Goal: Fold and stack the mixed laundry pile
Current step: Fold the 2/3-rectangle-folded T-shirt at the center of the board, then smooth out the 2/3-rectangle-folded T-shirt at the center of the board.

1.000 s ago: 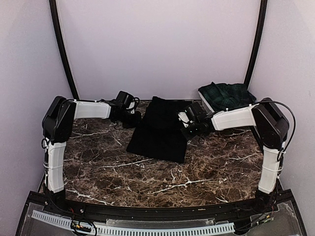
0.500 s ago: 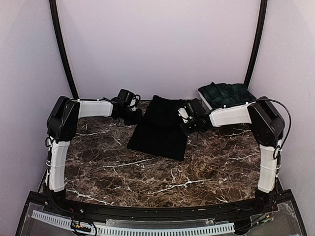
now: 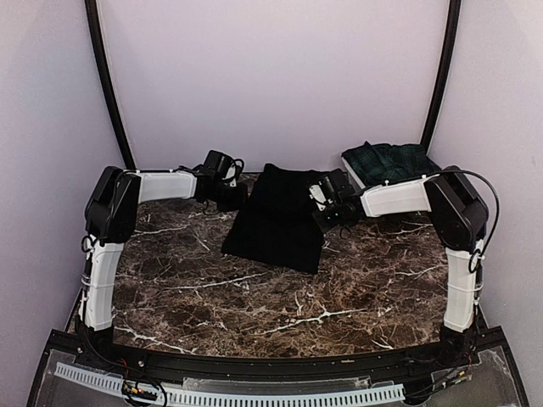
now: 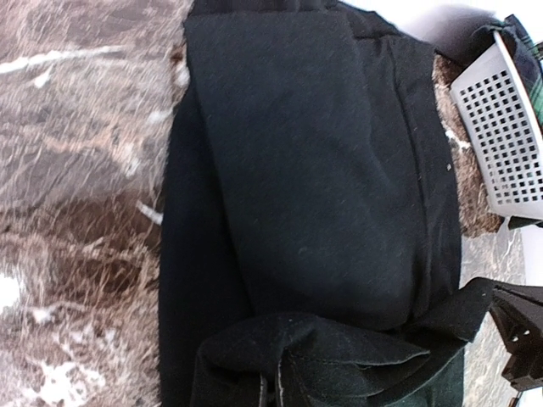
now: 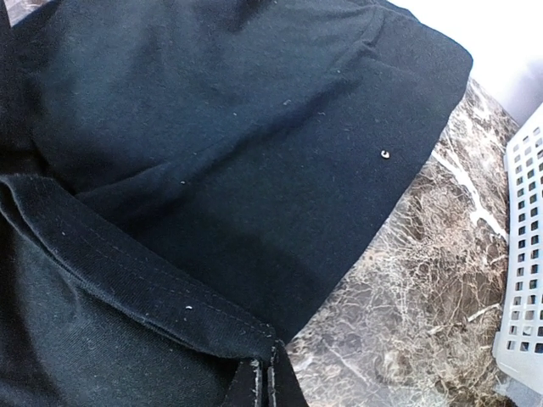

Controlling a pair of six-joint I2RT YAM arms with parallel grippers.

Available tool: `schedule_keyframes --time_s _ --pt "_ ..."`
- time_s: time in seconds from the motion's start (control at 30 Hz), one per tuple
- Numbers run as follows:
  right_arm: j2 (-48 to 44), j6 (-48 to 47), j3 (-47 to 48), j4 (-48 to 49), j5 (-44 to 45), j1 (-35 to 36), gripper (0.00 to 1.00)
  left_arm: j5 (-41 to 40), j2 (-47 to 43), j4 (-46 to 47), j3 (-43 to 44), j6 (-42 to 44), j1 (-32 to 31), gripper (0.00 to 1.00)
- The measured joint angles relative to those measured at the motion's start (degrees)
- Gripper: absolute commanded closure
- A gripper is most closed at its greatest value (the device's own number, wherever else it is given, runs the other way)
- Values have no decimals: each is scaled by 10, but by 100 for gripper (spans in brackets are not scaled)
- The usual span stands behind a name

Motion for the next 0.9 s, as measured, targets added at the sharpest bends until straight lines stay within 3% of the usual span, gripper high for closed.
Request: schedule_keyframes --time_s 0.1,0.13,0.3,0.4,0.5,0.63,0.67,0.7,0.77,0.9 --pt "7 0 5 0 2 -4 100 2 9 5 12 0 0 95" --pt "10 0 6 0 2 -5 99 2 12 5 16 0 0 90" --pt "26 3 28 -16 9 -10 62 4 37 7 32 5 1 62" --pt "30 7 38 -25 18 -14 55 5 41 4 34 5 7 49" --pt "26 14 45 -37 27 -19 52 5 41 3 35 4 18 44" --pt "0 17 53 -64 27 -35 42 -10 29 -10 34 9 39 33" --pt "-10 19 55 -70 26 -41 38 -17 21 -14 32 10 45 27" --pt "-23 20 57 -75 23 -46 33 -21 9 -16 27 14 49 12" --pt "-47 28 59 -83 2 -54 27 -21 -24 -15 5 26 56 2" --pt "-99 59 54 -86 -101 -62 19 36 -105 19 -62 34 65 1"
